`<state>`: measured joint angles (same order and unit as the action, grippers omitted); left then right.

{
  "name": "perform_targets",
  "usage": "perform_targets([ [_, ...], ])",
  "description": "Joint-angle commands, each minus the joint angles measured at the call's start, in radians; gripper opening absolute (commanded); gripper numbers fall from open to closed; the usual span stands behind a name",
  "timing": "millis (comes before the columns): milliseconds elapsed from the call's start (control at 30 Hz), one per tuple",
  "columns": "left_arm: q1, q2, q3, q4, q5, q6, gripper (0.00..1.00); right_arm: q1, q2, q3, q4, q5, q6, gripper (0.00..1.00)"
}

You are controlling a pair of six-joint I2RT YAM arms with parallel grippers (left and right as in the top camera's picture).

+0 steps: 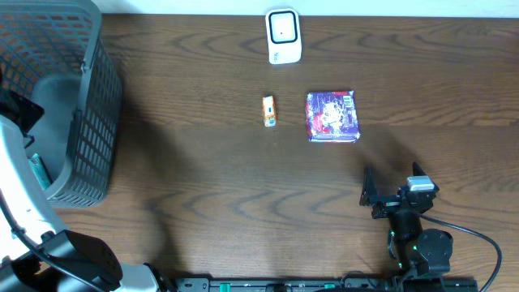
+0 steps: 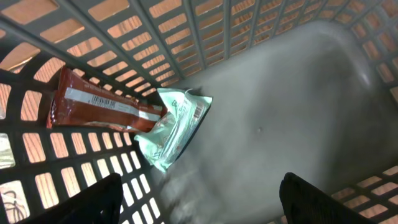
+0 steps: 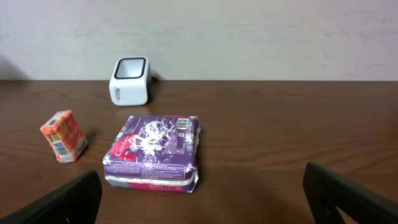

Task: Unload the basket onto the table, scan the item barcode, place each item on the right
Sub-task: 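Reach the left gripper into the basket and grasp the mint-green pouch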

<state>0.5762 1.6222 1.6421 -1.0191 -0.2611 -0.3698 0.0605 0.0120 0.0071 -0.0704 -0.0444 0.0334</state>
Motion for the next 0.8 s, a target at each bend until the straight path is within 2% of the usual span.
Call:
perform_targets([
  [0,0.003,0.011,-0.002,-0.005,-0.008,-0.006,0.80,-0.007,-0.006,-0.001,-0.004,0.005,0.003,0.99],
  [767,0.003,0.077,-0.002,0.006,-0.010,-0.006,0.81,-0.007,-0.006,-0.001,-0.004,0.005,0.003,0.99],
])
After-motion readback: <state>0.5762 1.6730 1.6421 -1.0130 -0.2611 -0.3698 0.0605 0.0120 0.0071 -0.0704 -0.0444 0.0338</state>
